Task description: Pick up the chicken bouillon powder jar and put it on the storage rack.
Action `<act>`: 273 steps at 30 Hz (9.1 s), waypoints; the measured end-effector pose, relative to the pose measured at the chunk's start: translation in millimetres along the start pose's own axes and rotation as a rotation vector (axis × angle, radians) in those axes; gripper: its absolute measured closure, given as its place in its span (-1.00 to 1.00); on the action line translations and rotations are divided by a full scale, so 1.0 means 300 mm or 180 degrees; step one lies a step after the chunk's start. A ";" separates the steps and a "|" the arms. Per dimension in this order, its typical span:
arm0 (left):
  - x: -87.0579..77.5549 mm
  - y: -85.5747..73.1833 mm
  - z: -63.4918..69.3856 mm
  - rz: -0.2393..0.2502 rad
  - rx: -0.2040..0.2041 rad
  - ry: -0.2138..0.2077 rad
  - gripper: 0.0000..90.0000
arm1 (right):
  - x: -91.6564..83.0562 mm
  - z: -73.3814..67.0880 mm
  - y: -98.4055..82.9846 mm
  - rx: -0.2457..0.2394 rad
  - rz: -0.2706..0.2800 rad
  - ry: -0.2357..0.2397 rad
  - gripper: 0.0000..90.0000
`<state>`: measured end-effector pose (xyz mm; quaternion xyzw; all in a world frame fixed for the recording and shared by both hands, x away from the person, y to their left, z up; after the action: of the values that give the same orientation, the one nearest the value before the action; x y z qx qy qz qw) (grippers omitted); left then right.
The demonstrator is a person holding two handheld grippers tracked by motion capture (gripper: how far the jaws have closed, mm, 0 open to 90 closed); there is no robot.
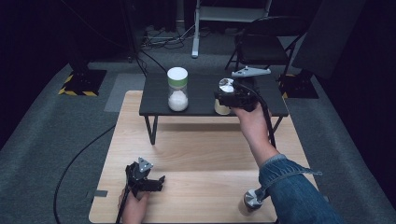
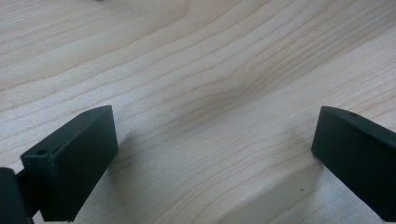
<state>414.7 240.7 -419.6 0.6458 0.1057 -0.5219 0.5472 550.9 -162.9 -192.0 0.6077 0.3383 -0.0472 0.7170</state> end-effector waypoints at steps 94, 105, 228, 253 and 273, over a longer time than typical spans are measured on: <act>0.001 0.002 -0.001 -0.0007 -0.0010 0.0004 -0.99 | -0.080 0.138 -0.243 0.0027 0.0231 0.0252 -0.87; 0.001 0.002 0.000 -0.0006 -0.0010 0.0005 -0.99 | -0.102 0.190 -0.358 0.0077 0.0207 0.0224 -0.89; -0.007 -0.008 0.001 -0.0012 0.0078 -0.0072 -0.99 | -0.126 0.371 -1.150 0.0103 -0.0445 0.0031 -1.00; -0.007 -0.008 0.001 -0.0010 0.0079 -0.0071 -0.99 | -0.094 0.369 -1.120 -0.0053 -0.0830 0.0085 -1.00; -0.005 -0.007 0.002 -0.0009 0.0078 -0.0068 -0.99 | -0.091 0.368 -1.119 -0.0035 -0.0830 0.0064 -1.00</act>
<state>412.3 241.7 -419.5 0.6466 0.0944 -0.5309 0.5396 416.5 -358.4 -455.6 0.5550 0.4219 -0.1320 0.7047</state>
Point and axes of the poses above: each handheld gripper's, and its own axes: x roughly forward along the jaws, y roughly out of its top, z roughly to its right, the point moved 7 cm from there along x, roughly forward along the jaws, and after that the axes turned 10 degrees about -y, right-handed, at the moved point
